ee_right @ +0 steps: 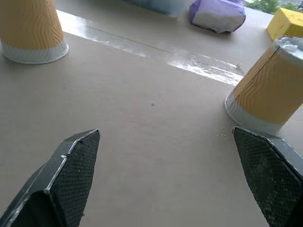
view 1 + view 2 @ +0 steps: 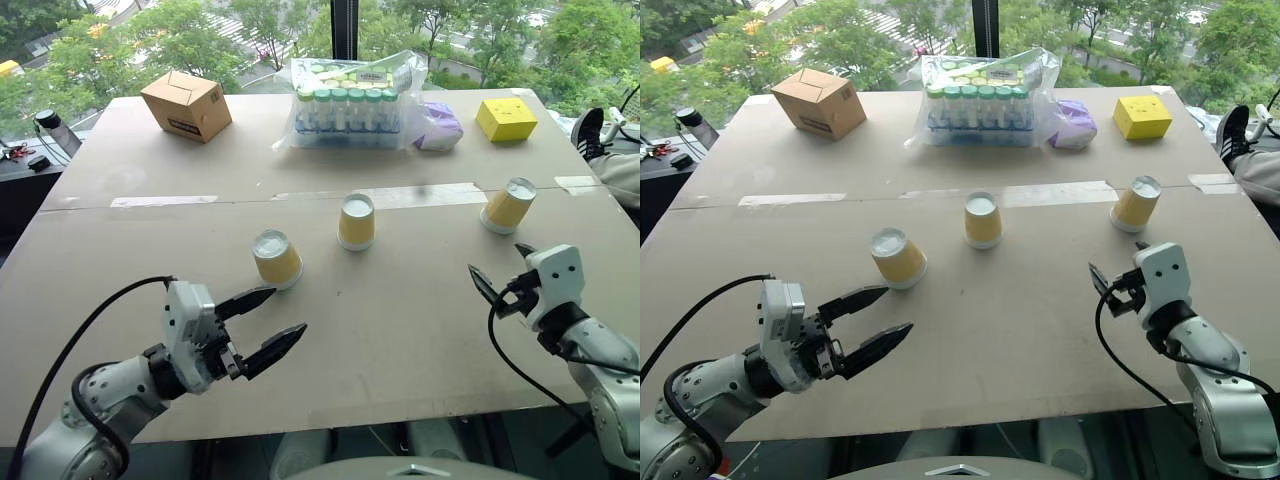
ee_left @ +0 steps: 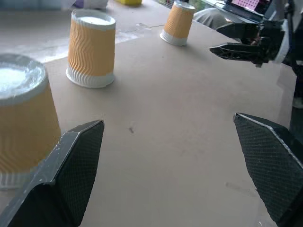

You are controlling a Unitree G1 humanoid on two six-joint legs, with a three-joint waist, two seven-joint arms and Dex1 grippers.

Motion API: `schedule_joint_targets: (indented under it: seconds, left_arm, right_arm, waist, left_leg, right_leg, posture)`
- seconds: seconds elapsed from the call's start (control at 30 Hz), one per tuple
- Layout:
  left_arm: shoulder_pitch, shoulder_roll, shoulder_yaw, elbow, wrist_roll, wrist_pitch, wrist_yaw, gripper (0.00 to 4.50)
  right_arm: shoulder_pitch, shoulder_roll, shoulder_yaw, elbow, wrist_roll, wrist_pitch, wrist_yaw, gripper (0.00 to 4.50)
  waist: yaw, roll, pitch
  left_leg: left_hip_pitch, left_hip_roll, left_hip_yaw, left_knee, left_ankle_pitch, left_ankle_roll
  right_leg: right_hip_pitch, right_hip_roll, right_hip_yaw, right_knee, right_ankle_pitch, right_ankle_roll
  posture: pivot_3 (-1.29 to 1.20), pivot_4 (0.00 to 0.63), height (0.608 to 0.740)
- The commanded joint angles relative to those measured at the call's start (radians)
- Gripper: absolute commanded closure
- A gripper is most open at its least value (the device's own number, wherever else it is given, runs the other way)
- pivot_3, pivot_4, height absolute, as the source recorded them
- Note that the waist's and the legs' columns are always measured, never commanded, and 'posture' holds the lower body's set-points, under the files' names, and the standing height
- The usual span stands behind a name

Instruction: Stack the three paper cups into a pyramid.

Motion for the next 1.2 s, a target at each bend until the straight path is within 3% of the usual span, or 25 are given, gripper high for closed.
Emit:
schedule_joint_targets:
  seconds: [0.03,0.17,0.43,0.73,0.83,0.93,1.07,1.2]
  left_arm:
    - [-0.048,0.011,-0.007,-0.052,-0.071,0.028,0.001,0.0]
    - [-0.131,0.014,-0.038,-0.079,-0.106,0.063,0.041,0.0]
    - [-0.172,0.01,-0.027,-0.086,-0.138,0.079,0.069,0.0]
    - [-0.145,0.013,-0.002,-0.097,-0.143,0.071,0.06,0.0]
    - [-0.135,0.01,0.003,-0.101,-0.145,0.069,0.061,0.0]
    - [-0.128,0.008,0.006,-0.103,-0.145,0.067,0.059,0.0]
    - [-0.108,-0.001,0.01,-0.096,-0.145,0.061,0.055,0.0]
    - [-0.069,-0.007,0.03,-0.07,-0.135,0.048,0.024,0.0]
  right_arm:
    - [-0.12,-0.017,-0.054,0.101,-0.013,0.054,-0.052,0.07]
    - [-0.306,-0.012,-0.075,0.271,0.013,0.099,-0.07,0.07]
    - [-0.509,0.017,-0.072,0.531,-0.006,0.052,-0.111,0.07]
    - [-0.612,0.009,-0.069,0.69,-0.025,-0.021,-0.124,0.07]
    - [-0.634,0.006,-0.07,0.74,-0.028,-0.047,-0.117,0.88]
    - [-0.638,0.0,-0.068,0.754,-0.029,-0.066,-0.105,2.26]
    - [-0.611,-0.028,-0.066,0.664,0.028,-0.056,0.004,2.29]
    - [-0.487,-0.136,-0.016,0.38,0.189,0.044,0.27,2.29]
  waist:
    - [-0.001,0.001,0.0]
    - [-0.002,0.001,0.001]
    - [-0.002,0.002,0.001]
    - [-0.004,0.002,0.001]
    - [-0.005,0.002,0.001]
    - [-0.003,0.002,0.001]
    - [-0.004,0.003,0.002]
    - [-0.001,0.005,0.003]
  left_leg:
    - [0.0,0.0,0.001,0.0,0.0,0.0]
    - [-0.001,0.0,0.001,-0.001,0.0,0.0]
    - [-0.002,0.0,0.003,-0.003,0.0,0.0]
    - [-0.002,-0.001,0.005,-0.003,0.0,0.0]
    - [-0.002,-0.001,0.006,-0.003,0.0,0.0]
    - [-0.002,-0.001,0.007,-0.003,0.0,0.0]
    - [-0.002,-0.001,0.007,-0.003,0.0,0.0]
    - [-0.003,0.0,0.004,-0.003,-0.001,0.001]
  right_leg:
    - [0.0,0.0,0.001,0.0,0.0,0.0]
    - [-0.002,0.0,0.001,0.0,0.0,0.0]
    - [-0.005,-0.001,0.003,0.0,0.001,0.0]
    - [-0.005,-0.001,0.003,0.0,0.001,0.0]
    - [-0.005,-0.001,0.004,0.0,0.001,0.0]
    - [-0.005,-0.001,0.003,0.0,0.001,0.0]
    - [-0.005,-0.001,0.003,0.0,0.001,0.0]
    - [-0.005,-0.002,0.003,-0.001,0.001,0.0]
  posture:
    - [0.0,0.15,0.74]
    - [0.0,0.15,0.74]
    - [0.0,0.15,0.74]
    - [0.0,0.15,0.74]
    - [0.0,0.15,0.74]
    - [0.0,0.15,0.74]
    - [0.0,0.15,0.74]
    - [0.0,0.15,0.74]
